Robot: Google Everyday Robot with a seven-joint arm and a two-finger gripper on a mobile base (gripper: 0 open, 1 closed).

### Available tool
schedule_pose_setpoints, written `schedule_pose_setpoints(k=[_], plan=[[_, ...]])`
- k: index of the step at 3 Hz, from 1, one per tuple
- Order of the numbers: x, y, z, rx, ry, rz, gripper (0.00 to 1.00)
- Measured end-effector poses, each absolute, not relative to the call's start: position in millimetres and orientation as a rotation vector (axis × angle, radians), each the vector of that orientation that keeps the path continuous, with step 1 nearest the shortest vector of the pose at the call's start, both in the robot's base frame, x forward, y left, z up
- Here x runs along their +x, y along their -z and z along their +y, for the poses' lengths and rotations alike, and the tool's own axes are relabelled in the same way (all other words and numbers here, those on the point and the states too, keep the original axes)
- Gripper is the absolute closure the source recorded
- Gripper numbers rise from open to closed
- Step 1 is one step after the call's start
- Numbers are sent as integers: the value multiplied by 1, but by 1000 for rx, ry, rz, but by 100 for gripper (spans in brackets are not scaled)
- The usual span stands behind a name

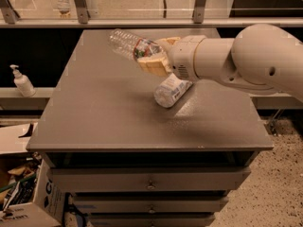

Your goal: Move water bottle near apple

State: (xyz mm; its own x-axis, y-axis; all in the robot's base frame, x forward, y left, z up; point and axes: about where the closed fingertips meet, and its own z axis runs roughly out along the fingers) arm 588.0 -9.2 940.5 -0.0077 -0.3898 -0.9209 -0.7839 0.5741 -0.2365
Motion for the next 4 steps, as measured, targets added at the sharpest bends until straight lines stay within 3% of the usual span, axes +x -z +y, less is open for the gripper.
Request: schedule_pose_setpoints(k=[2,4], plan=[[580,-921,-12,-1081,-380,1635,100],[604,-912,-58,-1111,-230,1652,100]])
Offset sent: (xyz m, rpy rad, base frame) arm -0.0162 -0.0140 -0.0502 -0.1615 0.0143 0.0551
